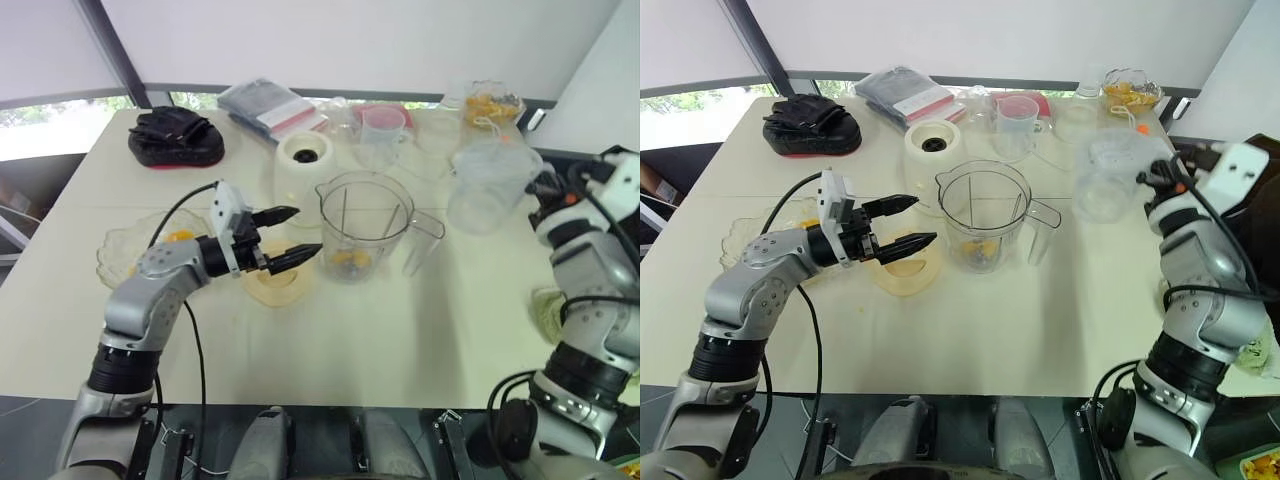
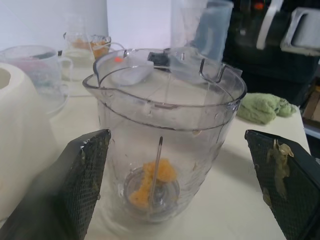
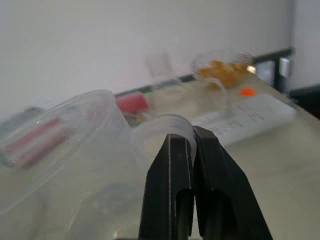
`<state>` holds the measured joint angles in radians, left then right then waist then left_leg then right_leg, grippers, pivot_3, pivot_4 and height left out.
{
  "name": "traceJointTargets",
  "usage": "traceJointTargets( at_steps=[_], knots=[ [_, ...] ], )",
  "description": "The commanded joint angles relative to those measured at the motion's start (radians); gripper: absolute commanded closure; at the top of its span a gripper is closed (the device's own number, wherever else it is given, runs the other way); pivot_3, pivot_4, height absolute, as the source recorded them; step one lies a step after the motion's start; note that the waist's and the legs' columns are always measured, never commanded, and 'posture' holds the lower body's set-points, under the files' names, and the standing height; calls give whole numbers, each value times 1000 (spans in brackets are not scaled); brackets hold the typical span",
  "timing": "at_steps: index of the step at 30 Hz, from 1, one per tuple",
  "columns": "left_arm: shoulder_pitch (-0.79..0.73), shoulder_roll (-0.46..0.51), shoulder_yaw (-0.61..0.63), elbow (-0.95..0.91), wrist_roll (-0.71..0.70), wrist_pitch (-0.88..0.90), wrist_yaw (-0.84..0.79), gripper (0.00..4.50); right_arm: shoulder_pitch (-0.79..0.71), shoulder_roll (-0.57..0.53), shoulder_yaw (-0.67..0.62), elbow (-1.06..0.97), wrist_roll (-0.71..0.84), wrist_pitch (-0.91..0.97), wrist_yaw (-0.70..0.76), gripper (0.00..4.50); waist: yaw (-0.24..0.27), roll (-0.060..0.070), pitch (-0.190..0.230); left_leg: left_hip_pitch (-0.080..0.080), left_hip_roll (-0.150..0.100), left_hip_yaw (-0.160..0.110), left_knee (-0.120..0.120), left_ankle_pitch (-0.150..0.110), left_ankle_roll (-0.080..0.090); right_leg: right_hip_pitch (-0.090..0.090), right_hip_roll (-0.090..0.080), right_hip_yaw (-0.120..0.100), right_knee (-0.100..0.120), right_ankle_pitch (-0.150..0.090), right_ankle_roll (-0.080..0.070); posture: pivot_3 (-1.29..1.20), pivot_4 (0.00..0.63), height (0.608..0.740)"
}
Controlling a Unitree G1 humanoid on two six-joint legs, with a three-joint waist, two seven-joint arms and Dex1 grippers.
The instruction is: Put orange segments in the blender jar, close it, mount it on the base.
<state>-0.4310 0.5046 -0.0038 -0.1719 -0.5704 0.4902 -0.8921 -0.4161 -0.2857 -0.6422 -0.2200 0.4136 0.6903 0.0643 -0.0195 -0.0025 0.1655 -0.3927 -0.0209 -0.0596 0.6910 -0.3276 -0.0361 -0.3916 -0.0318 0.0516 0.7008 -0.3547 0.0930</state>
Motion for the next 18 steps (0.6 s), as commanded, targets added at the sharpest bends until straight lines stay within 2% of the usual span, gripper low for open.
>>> traceJointTargets(
  at_steps=[1, 9, 18],
  knots=[
    [-10, 17, 27, -34, -11, -1, -6, 0, 22, 26, -19, 34, -20, -176, -28, 4478, -3, 0, 0, 0, 0, 0, 0, 0, 0, 0, 0, 0, 0, 0, 0, 0, 150, 740],
    [6, 52, 50, -85, -59, 5, -55, 0, 76, 60, -8, 268, -99, -438, -116, 4478, -23, 1, 0, 0, 0, 1, -1, 3, -5, 0, 0, 1, 1, 0, 0, 0, 150, 740],
    [42, 178, 17, -127, -50, 0, -196, 0, 50, 45, 30, 430, -118, -599, -141, 4478, -28, 1, 0, 2, 0, 1, -5, 4, -7, 0, 1, 1, 0, 0, 0, 0, 150, 740]
  ],
)
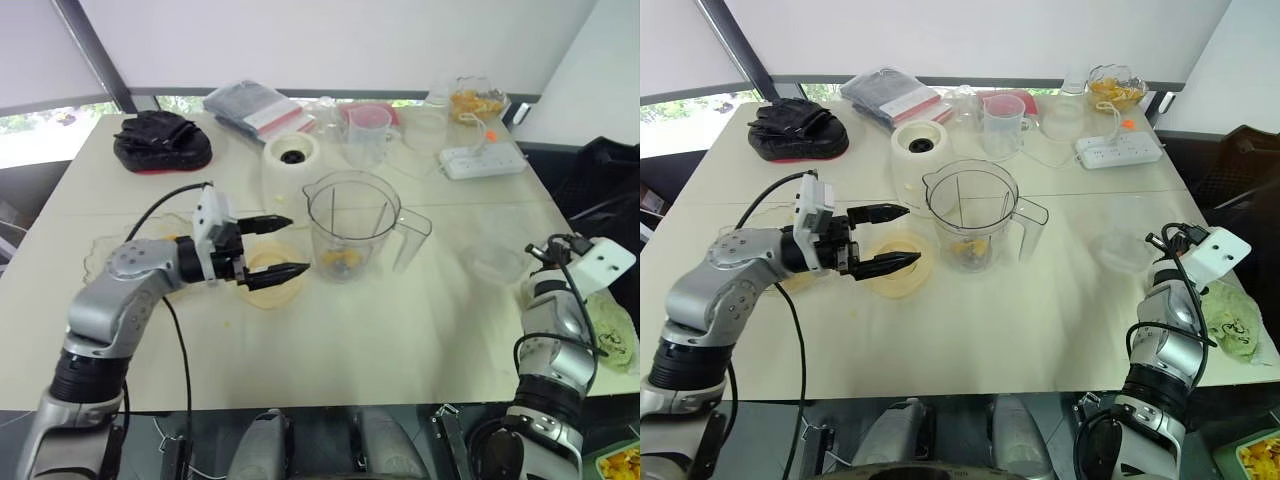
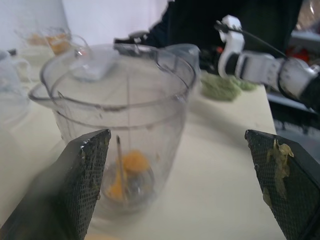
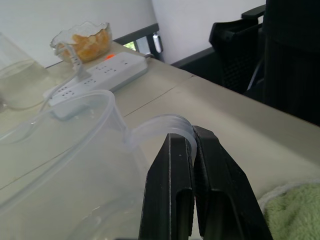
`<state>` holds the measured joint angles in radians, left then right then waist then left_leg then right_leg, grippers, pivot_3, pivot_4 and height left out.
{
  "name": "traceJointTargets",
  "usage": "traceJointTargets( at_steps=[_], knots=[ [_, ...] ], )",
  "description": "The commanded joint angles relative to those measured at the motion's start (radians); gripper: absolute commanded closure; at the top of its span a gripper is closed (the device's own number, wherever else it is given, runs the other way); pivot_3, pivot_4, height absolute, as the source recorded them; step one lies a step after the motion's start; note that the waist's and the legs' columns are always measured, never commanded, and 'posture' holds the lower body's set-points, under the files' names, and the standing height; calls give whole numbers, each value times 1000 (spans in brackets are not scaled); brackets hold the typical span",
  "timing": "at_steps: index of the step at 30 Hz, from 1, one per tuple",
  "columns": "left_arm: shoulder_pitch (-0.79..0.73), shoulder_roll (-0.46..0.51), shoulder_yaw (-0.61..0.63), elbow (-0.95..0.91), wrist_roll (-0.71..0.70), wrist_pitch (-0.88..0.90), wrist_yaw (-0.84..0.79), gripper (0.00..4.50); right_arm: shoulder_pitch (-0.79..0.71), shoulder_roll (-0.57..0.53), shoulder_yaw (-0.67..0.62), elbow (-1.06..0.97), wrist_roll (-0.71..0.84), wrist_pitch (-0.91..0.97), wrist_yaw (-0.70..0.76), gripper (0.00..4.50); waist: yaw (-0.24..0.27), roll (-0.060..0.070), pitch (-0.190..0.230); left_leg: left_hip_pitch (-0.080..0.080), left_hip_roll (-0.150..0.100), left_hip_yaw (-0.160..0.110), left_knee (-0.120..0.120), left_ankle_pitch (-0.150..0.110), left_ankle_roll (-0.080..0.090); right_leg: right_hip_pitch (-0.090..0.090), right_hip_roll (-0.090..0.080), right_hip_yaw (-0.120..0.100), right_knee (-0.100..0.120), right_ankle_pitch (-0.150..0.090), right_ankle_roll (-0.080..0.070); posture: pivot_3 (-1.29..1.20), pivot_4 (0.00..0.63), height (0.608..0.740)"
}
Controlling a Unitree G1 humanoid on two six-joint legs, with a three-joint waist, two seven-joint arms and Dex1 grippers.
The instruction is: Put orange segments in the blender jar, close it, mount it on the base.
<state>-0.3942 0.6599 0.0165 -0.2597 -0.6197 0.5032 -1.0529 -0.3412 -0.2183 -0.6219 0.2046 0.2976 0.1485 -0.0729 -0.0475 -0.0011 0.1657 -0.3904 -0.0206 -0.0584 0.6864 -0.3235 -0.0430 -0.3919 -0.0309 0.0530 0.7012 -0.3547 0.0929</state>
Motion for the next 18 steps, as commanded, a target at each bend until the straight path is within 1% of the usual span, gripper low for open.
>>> traceJointTargets(
  at_steps=[1, 5, 12, 15, 18],
  knots=[
    [6, 28, -6, -40, 1, -15, -44, 0, -28, -22, 10, 16, 0, -68, -6, 4478, 0, 0, 0, 0, 0, 0, 0, 0, 0, 0, 0, 0, 0, 0, 0, 0, 150, 740],
    [20, 50, -14, -42, 10, -23, -82, 0, -54, -26, 12, 74, 8, -115, -19, 4478, 0, 0, 0, 0, 0, 0, 0, 0, 0, 0, 0, 0, 0, 0, 0, 0, 150, 740],
    [30, 56, -29, -35, 43, -46, -90, 0, -80, -25, 21, 162, 10, -182, -31, 4478, 0, 0, 0, 0, 0, 0, 0, 0, 0, 0, 0, 0, 0, 0, 0, 0, 150, 740],
    [33, 51, -26, -35, 47, -49, -87, 0, -74, -20, 33, 173, 6, -197, -31, 4478, -1, 0, 0, 0, 0, 0, 0, 0, 0, 0, 0, 0, 0, 0, 0, 0, 150, 740],
    [36, 49, -20, -39, 46, -48, -80, 0, -40, -10, 49, 142, 6, -186, -26, 4478, -2, 0, 0, 0, 0, 0, 0, 0, 0, 0, 0, 0, 0, 0, 0, 0, 150, 740]
  ],
)
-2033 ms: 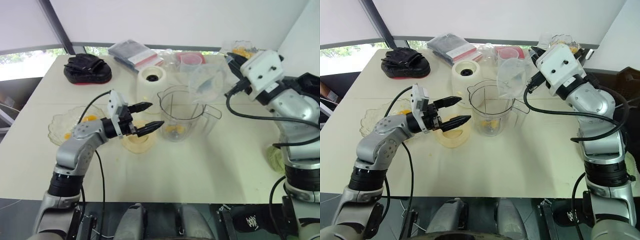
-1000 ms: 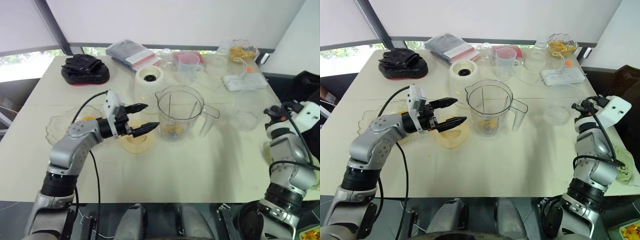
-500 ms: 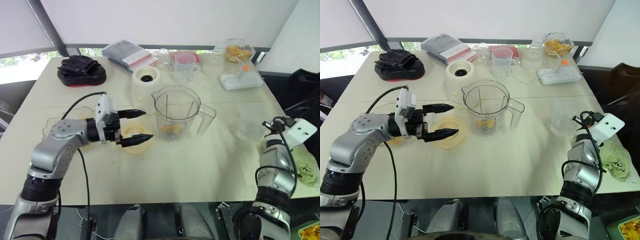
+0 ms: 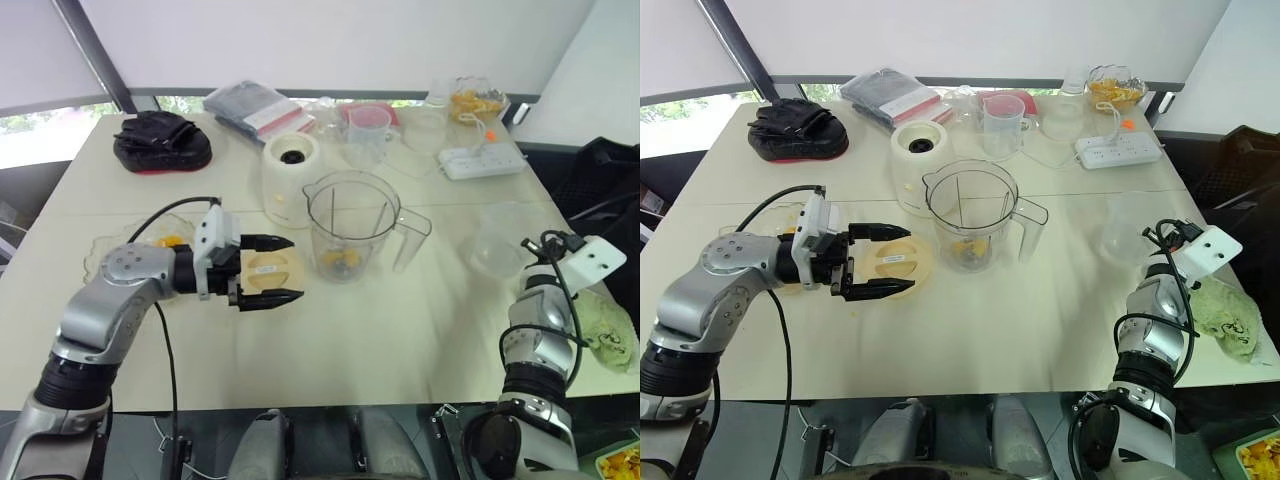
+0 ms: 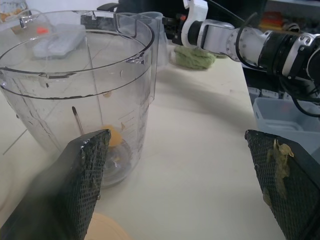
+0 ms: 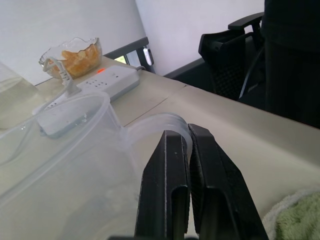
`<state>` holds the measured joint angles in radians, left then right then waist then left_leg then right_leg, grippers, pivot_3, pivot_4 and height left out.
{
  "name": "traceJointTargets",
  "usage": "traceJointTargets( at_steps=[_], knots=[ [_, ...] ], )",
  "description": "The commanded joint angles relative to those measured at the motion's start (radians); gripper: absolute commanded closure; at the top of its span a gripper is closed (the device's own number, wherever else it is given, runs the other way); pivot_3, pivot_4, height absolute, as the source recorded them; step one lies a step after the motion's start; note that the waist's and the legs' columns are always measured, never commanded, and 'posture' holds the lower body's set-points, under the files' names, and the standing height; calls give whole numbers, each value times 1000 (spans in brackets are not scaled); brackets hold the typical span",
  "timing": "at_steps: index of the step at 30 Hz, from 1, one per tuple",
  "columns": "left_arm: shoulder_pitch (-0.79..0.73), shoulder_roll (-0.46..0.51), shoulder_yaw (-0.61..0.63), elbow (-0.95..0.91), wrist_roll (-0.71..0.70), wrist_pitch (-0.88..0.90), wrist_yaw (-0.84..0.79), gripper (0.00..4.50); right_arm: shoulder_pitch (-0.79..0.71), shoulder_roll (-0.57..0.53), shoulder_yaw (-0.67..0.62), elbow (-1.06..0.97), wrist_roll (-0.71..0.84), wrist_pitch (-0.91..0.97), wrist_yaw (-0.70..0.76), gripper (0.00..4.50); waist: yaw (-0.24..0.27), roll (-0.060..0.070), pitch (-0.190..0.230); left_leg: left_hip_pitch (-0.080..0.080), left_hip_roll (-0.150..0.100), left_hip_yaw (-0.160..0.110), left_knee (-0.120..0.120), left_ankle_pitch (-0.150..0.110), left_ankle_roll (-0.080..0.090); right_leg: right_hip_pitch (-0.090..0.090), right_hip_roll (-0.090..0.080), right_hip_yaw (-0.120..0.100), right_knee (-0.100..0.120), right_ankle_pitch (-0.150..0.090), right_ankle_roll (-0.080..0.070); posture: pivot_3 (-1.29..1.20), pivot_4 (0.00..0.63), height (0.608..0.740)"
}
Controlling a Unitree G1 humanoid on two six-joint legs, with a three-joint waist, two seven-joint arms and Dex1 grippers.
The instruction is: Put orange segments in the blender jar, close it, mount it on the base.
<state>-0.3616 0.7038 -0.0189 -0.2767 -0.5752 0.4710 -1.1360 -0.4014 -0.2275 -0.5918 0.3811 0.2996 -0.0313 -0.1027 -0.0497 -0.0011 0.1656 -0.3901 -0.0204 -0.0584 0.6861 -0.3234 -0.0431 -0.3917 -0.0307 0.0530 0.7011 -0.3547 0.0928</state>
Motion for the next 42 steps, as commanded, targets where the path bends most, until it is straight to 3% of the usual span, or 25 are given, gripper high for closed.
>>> traceJointTargets(
  at_steps=[1, 18, 42],
  knots=[
    [4, 5, 17, -21, 0, -14, 6, 0, 33, 7, 18, -54, 15, 0, 6, 4478, 0, 0, 0, 0, 0, 0, 0, 0, 0, 0, 0, 0, 0, 0, 0, 0, 150, 740],
    [1, -6, 14, -20, 1, -13, 35, 0, -83, -3, 17, -25, 86, -21, -23, 4478, 2, 1, 0, 0, 0, 0, 0, 0, 0, 0, 0, 0, 0, 0, 0, 0, 150, 740],
    [3, -13, 9, -16, 7, -19, 57, 0, 96, 1, 114, 27, 0, -53, 0, 4478, 4, 0, 0, 1, 0, 0, 0, 0, 0, 2, 0, 0, 0, 0, 0, 0, 150, 740]
  ],
)
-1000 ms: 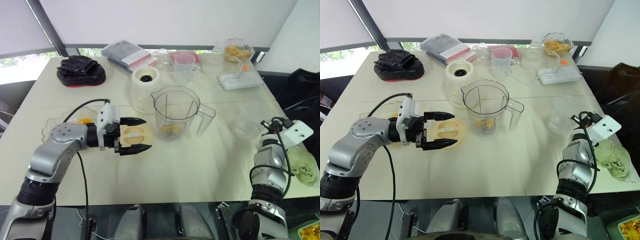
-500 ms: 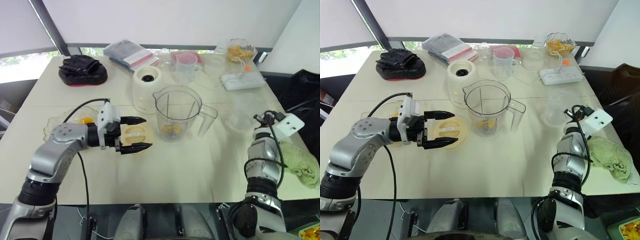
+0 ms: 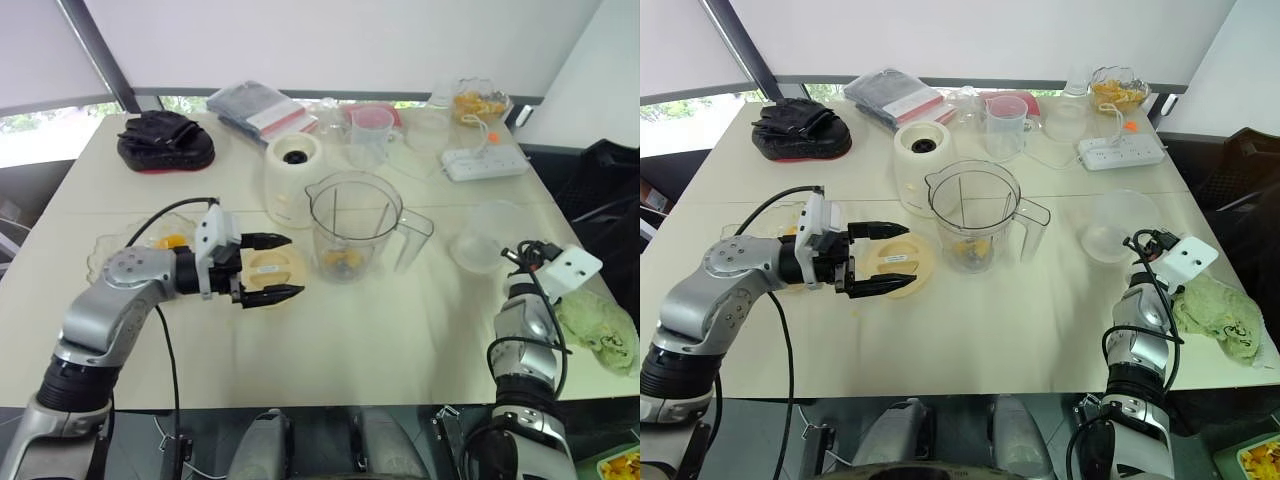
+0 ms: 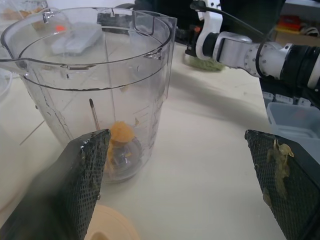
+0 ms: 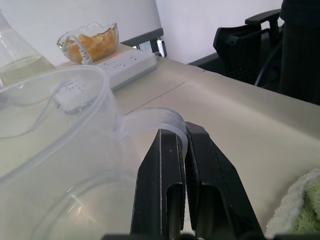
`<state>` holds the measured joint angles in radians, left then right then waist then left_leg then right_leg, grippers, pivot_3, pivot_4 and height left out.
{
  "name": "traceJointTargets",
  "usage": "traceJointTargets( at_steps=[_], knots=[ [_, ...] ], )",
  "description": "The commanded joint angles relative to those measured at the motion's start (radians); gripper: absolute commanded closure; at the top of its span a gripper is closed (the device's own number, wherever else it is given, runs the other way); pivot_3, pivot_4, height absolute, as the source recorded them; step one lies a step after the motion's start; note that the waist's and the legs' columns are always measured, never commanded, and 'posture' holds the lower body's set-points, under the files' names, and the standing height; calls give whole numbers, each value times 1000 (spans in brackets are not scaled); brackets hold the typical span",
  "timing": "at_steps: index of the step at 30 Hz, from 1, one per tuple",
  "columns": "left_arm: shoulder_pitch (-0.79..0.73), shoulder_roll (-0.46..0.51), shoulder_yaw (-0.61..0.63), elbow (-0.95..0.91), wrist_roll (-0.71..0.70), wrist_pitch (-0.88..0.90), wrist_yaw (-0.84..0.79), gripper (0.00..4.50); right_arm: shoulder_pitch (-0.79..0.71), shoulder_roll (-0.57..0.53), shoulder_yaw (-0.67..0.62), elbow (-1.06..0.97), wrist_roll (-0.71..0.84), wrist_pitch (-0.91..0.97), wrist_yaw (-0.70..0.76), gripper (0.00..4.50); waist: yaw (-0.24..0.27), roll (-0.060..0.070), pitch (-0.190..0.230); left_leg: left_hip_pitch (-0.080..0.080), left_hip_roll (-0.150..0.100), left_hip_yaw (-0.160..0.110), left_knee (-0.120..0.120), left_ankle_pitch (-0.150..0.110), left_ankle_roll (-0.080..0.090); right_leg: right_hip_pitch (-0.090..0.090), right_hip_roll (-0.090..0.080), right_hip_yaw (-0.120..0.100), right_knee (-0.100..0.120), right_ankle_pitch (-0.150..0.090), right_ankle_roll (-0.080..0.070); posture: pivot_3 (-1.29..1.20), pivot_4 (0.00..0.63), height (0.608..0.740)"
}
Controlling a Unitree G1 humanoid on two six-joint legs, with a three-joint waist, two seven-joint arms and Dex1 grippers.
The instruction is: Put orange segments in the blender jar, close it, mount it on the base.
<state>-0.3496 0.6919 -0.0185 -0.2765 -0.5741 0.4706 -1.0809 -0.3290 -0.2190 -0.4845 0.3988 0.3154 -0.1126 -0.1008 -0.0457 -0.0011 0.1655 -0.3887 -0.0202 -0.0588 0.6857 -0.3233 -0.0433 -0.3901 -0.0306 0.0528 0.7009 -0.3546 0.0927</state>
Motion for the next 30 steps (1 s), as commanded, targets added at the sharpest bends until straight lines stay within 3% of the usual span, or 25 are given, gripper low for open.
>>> traceJointTargets(
  at_steps=[1, 3, 6, 12, 23, 30],
  knots=[
    [-10, -2, 9, -15, 6, -17, 2, 0, 25, -7, 7, 7, -12, 30, 1, 4478, 0, 0, 0, 0, 0, 0, 0, 0, 0, 0, 0, 0, 0, 0, 0, 0, 150, 740],
    [-10, -4, 10, -15, 6, -16, 2, 0, 29, -8, 8, 2, -8, 37, 0, 4478, 0, -1, 0, 0, 0, 0, 0, 0, 0, 0, 0, 0, 0, 0, 0, 0, 150, 740],
    [-11, -8, 8, -13, 10, -19, 5, 0, 32, -11, 11, 5, -6, 45, 3, 3586, 1, -1, 0, 0, 0, 0, 0, 0, 0, 0, 0, 0, 0, 0, 0, 0, 150, 740],
    [-16, -18, 9, -12, 10, -16, 12, 0, 36, -17, 19, -12, -11, 84, -2, 451, -4, 0, 0, 0, 0, 1, 0, 0, 0, 0, 0, 0, 0, 0, 0, 0, 150, 740],
    [-9, -18, 14, -15, 11, -12, 16, 0, 144, 0, 23, -155, -7, 129, -8, 451, 1, 0, 0, 0, 0, 0, 0, 0, 0, 0, 0, 0, 0, 0, 0, 0, 150, 740],
    [3, -7, 25, -15, 8, -6, 15, 0, 341, 24, 42, -489, 73, 292, 28, 451, 3, 0, 0, 0, 0, 0, 0, 0, 1, 0, 0, 0, 0, 0, 0, 0, 150, 740]
  ],
)
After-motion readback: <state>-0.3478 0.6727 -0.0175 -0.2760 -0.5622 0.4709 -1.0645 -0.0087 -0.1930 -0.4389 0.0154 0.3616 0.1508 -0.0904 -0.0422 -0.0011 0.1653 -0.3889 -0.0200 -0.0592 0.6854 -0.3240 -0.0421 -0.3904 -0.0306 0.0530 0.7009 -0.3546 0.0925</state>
